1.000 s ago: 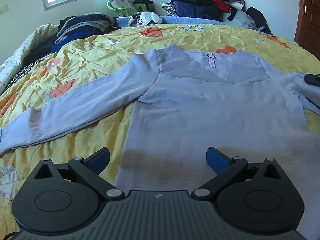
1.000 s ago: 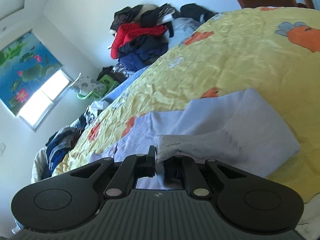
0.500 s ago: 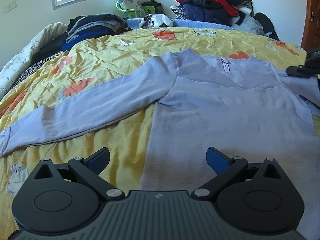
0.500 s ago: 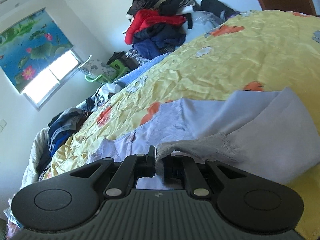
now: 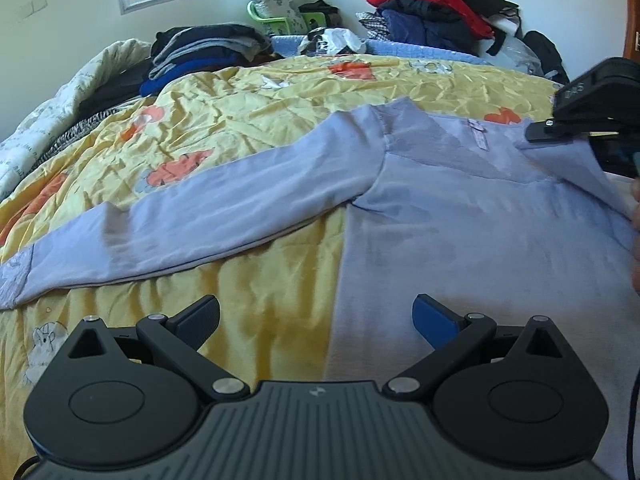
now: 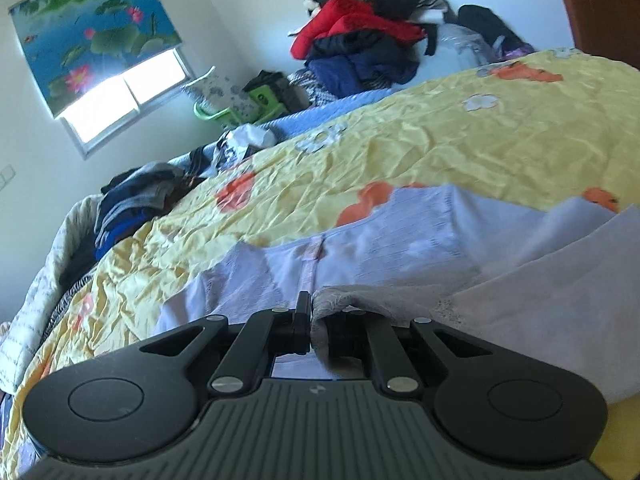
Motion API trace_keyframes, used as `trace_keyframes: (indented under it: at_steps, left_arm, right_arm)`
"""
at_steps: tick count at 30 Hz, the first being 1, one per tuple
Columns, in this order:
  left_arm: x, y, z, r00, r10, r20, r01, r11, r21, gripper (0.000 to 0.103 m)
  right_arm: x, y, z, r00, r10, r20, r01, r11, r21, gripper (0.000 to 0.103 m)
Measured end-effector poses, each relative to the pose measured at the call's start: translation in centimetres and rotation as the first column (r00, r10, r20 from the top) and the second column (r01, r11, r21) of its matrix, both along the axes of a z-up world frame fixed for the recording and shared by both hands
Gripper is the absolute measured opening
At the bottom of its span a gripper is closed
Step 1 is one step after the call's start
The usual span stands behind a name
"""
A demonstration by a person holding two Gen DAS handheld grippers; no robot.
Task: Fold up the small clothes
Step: 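Carry the held sleeve with the right tool across the sweater body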
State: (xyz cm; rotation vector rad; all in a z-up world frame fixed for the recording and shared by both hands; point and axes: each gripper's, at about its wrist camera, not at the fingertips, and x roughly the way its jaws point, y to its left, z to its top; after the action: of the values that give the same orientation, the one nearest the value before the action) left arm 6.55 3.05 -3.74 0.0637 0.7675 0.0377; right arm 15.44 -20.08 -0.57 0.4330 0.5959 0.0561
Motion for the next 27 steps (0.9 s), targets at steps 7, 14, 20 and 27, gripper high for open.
trace_keyframes:
  at_steps: [7, 14, 20, 27]
  left_arm:
    - [0.0, 1.2, -0.2, 1.0, 0.022, -0.011, -0.022, 1.0, -0.006, 0.103]
    - [0.0, 2.0, -0.4, 0.999, 0.033, -0.018, -0.033, 0.999, -0.015, 0.103]
    - [0.0, 2.6, -0.5, 0.999, 0.048, -0.021, -0.048, 0.999, -0.017, 0.103]
    - [0.2, 3.3, -0.5, 0.997, 0.068, -0.024, -0.069, 0.997, -0.026, 0.103]
  right_arm:
    - [3.0, 4.1, -0.3, 0.998, 0.055, -0.008, -0.055, 0.998, -0.022, 0.011]
    - [4.9, 8.0, -0.9, 0.993, 0.118, -0.027, -0.119, 0.992, -0.041, 0.011]
    - [5.6, 11.3, -1.2, 0.985, 0.166, -0.037, -0.169, 0.982, -0.089, 0.011]
    - [6.1, 13.6, -1.0, 0.978, 0.204, -0.04, -0.207, 0.97, -0.125, 0.013]
